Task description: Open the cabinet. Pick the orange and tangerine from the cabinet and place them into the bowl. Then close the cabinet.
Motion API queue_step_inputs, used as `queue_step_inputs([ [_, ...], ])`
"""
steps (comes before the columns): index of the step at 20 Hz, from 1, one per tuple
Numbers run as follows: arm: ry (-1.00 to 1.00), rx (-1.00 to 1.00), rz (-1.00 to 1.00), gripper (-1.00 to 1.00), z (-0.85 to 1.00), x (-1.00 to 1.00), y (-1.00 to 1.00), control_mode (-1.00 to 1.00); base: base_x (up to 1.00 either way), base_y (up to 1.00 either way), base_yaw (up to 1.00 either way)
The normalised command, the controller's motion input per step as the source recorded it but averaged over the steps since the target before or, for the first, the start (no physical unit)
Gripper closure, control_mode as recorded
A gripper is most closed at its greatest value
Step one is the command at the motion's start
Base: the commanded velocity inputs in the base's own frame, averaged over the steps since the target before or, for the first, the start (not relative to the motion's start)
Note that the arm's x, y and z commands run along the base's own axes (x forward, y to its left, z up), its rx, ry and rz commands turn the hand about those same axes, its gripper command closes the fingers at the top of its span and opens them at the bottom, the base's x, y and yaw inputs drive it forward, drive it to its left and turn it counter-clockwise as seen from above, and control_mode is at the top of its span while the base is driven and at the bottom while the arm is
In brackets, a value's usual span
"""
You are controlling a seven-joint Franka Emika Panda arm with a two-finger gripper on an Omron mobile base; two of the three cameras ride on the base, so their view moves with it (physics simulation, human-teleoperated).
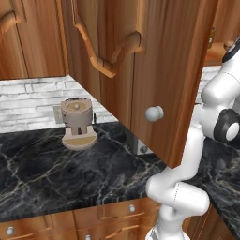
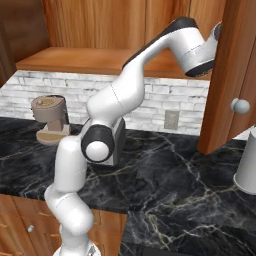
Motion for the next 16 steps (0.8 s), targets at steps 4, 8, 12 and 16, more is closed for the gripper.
queue_step_inputs([
  [4, -0.03, -0.06, 0.0, -1.0, -0.53, 0.5, 0.19, -1.0, 0.0, 0.0, 0.0],
  [8, 0.0, 0.0, 0.0, -1.0, -0.02, 0.48, 0.01, -1.0, 0.0, 0.0, 0.0],
  [12, 0.0, 0.0, 0.0, -1.0, 0.0, 0.62, 0.0, -1.0, 0.0, 0.0, 0.0],
  [16, 0.01, 0.0, 0.0, -1.0, -0.08, 0.66, 0.0, -1.0, 0.0, 0.0, 0.0],
])
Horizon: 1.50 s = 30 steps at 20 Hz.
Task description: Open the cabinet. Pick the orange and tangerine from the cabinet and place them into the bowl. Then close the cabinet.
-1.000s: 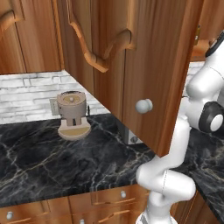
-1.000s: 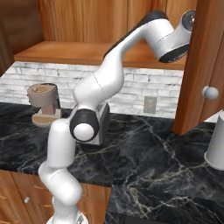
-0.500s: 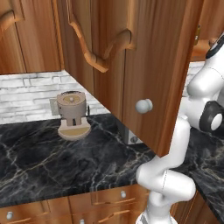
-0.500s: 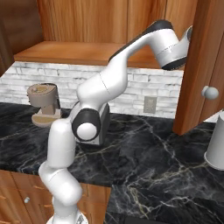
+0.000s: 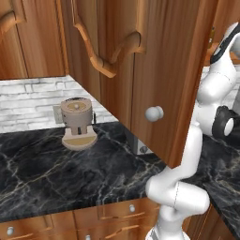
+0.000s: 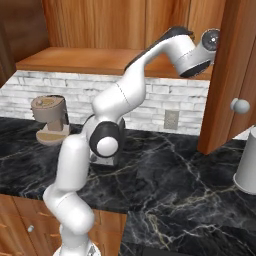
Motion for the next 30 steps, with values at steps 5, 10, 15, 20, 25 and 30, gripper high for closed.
queue_step_inputs([
  [5, 0.0, 0.0, 0.0, -1.0, -0.13, 0.68, 0.0, -1.0, 0.0, 0.0, 0.0],
  [10, 0.0, 0.0, 0.0, -1.0, -0.22, 0.7, -0.05, -1.0, 0.0, 0.0, 0.0],
  [15, 0.01, 0.0, 0.0, 1.0, -0.13, 0.33, -0.07, -1.0, 0.0, 0.0, 0.0],
  [20, 0.0, 0.0, 0.0, 1.0, -0.04, -0.13, 0.0, -1.0, 0.0, 0.0, 0.0],
  [25, 0.0, 0.0, 0.0, 1.0, -0.52, -0.64, 0.0, -1.0, 0.0, 0.0, 0.0],
  [30, -0.02, 0.0, 0.0, 1.0, -0.87, -1.0, 0.08, -1.0, 0.0, 0.0, 0.0],
])
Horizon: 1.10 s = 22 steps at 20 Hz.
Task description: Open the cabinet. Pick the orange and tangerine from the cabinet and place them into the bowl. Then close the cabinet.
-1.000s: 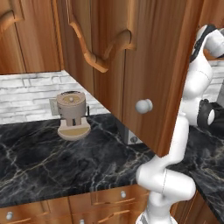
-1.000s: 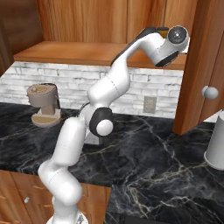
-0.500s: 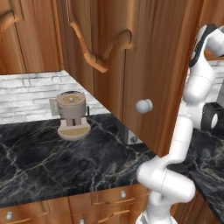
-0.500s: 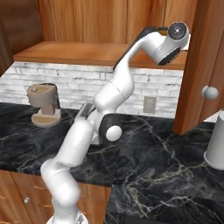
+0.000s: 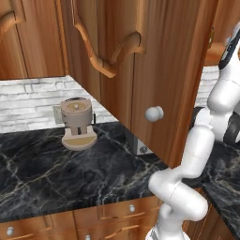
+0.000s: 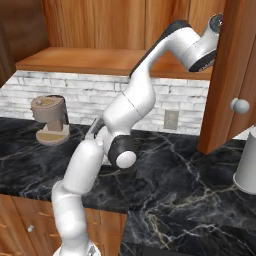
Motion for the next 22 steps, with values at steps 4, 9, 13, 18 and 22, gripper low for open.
queue_step_inputs([
  [4, -0.14, -0.07, -0.01, 1.0, -1.0, -1.0, 0.47, -1.0, 0.0, 0.0, 0.0],
  [9, -0.37, -0.22, -0.04, 1.0, -1.0, -1.0, 0.98, -1.0, 0.0, 0.0, 0.0],
  [13, -0.32, -0.3, -0.04, 1.0, -1.0, -1.0, 1.0, -1.0, 0.0, 0.0, 0.0],
  [18, -0.12, -0.3, -0.04, 1.0, -1.0, -1.0, 1.0, -1.0, 0.0, 0.0, 0.0],
  [22, 0.04, -0.31, -0.04, 1.0, -1.0, -0.57, 1.0, -1.0, 0.0, 0.0, 0.0],
])
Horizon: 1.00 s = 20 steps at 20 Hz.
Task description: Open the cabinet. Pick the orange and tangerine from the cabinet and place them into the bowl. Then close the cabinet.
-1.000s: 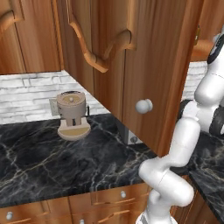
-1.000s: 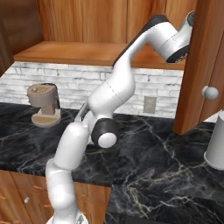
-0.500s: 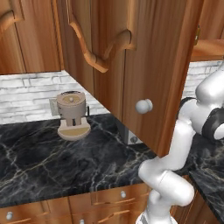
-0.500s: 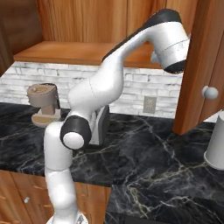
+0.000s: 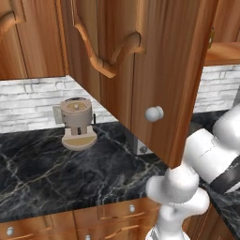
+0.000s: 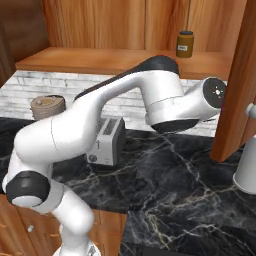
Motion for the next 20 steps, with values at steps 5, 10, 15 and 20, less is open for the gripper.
queue_step_inputs([
  [5, 0.08, -0.2, -0.01, 1.0, -0.31, 0.13, 0.64, -1.0, 0.0, 0.0, 0.0],
  [10, 0.08, -0.27, -0.01, 1.0, -0.59, 0.14, 0.49, -1.0, 0.0, 0.0, 0.0],
  [15, 0.05, -0.31, 0.0, 1.0, -0.94, -0.13, 0.23, -1.0, 0.0, 0.0, 0.0],
  [20, 0.0, -0.02, 0.0, 1.0, -0.03, 0.0, 0.02, -1.0, 0.0, 0.0, 0.0],
])
